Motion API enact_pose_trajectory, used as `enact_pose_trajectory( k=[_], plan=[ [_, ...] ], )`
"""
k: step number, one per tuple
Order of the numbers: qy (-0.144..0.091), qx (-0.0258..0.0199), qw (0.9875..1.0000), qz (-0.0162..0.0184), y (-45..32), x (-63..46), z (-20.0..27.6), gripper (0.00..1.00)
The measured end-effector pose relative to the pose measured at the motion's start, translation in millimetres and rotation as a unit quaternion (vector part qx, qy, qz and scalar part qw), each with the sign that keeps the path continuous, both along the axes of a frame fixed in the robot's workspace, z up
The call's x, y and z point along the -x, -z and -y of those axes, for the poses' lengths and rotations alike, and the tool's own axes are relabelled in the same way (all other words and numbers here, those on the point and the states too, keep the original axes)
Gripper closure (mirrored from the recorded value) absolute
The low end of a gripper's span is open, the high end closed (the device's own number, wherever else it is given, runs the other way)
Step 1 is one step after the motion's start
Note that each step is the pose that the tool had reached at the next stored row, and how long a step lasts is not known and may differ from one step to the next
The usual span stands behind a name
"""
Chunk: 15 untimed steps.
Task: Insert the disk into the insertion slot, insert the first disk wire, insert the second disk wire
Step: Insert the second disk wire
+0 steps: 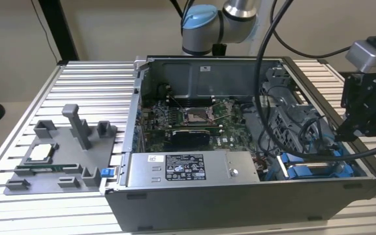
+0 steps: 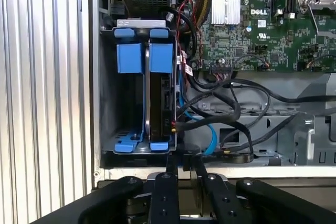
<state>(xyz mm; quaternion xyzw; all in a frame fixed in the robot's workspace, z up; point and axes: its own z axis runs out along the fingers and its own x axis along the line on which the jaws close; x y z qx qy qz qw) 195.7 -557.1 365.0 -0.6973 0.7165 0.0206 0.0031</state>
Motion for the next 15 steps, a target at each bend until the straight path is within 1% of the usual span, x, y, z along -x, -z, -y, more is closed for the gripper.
enact_pose_trajectory(
  k=[4,10,11,15],
  plan=[
    [0.0,0.0,1.0,0.0002,0.4,2.0,0.0,1.0],
    [0.0,0.0,1.0,0.0003,1.2,2.1,-0.8,1.0],
    [0.0,0.0,1.0,0.0003,1.4,2.1,-0.9,0.0],
    [0.0,-0.0001,1.0,0.0003,2.5,2.2,-1.2,0.0]
  ],
)
